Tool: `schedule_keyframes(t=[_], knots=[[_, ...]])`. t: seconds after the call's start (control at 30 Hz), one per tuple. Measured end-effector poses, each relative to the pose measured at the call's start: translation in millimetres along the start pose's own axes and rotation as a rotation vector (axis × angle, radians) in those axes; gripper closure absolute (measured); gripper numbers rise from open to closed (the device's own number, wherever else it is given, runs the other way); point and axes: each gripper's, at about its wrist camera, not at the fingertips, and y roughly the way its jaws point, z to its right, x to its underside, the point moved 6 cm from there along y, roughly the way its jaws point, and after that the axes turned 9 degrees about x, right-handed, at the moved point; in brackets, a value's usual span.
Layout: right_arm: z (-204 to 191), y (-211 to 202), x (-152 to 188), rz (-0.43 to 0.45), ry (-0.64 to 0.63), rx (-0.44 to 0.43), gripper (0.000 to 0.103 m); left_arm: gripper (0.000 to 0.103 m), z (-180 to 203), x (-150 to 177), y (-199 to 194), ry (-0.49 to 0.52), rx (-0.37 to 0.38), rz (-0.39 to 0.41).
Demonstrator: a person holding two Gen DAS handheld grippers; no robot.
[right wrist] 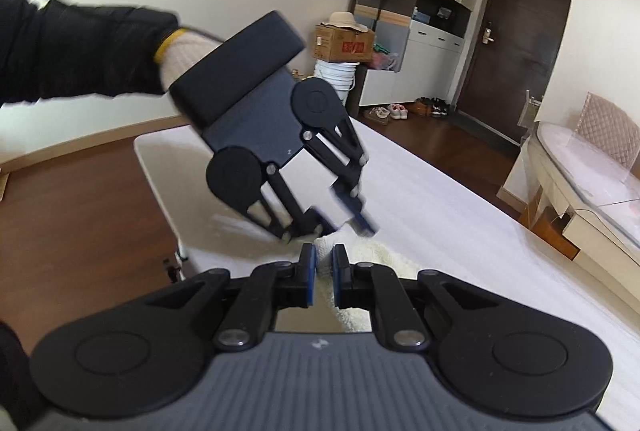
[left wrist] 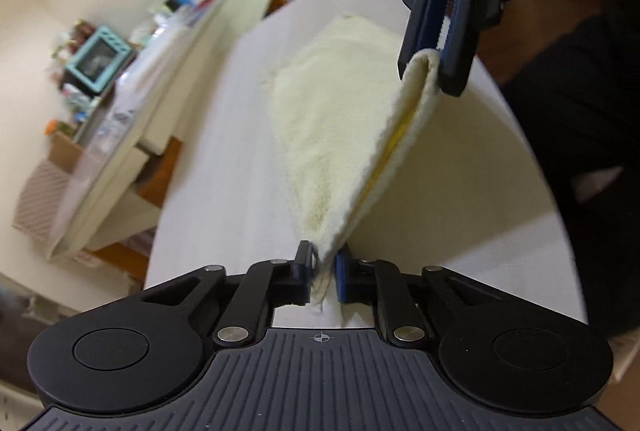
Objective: Fold towel
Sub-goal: 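Grasp the towel edge with the left gripper while the right gripper grasps the adjacent edge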
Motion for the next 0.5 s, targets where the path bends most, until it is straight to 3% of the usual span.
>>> schedule_keyframes(t=[0.23, 0.37, 0.5], knots=[[-13.9, -24.7, 22.6, 0.019, 0.074, -0.101, 0.093, 0.093, 17.7, -18.0, -28.4, 0.052, 0.132, -0.118], [4.8, -39.8, 25.6, 0.085, 0.205, -0.085, 0.093, 0.093, 3.4, -38.0, -31.8, 0.124, 0.116, -0.175], [45.2, -51.8, 29.7, 0.147, 0.341, 0.000, 0.094, 0.092, -35.0, -74.5, -19.5, 0.175, 0.077, -0.173]])
